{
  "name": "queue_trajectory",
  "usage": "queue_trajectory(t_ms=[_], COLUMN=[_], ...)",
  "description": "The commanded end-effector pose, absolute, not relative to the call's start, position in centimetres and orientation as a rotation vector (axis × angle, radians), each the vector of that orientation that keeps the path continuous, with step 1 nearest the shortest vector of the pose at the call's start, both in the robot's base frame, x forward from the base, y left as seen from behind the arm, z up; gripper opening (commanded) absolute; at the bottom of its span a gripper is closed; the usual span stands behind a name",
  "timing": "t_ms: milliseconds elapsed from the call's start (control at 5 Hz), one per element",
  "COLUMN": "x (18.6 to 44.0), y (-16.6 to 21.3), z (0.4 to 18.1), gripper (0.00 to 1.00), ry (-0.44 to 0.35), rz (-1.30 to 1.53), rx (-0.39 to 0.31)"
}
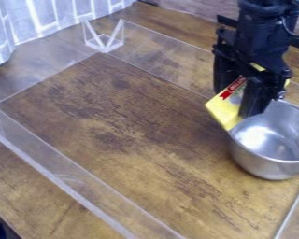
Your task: Put the yellow object in the silver pot
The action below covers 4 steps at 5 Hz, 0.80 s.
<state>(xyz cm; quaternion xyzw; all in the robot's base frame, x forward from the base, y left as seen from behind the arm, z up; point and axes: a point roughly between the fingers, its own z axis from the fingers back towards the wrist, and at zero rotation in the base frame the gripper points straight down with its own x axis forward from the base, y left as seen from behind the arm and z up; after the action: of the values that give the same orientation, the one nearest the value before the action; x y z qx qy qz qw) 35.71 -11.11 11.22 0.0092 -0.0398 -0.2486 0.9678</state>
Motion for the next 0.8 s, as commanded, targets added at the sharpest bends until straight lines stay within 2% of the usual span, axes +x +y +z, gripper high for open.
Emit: queue_trajectory(t_ms=[0, 400, 600], x=[37.8, 39.1, 40.3], y=[-10.7, -11.1, -12.2], z=[13.3, 12.6, 13.1], gripper=[0.0, 0.0, 0.0], ry=[-0.151, -0.148, -0.151], rz=[-0.369, -0.187, -0.214], rx=[0.029, 0.043, 0.039])
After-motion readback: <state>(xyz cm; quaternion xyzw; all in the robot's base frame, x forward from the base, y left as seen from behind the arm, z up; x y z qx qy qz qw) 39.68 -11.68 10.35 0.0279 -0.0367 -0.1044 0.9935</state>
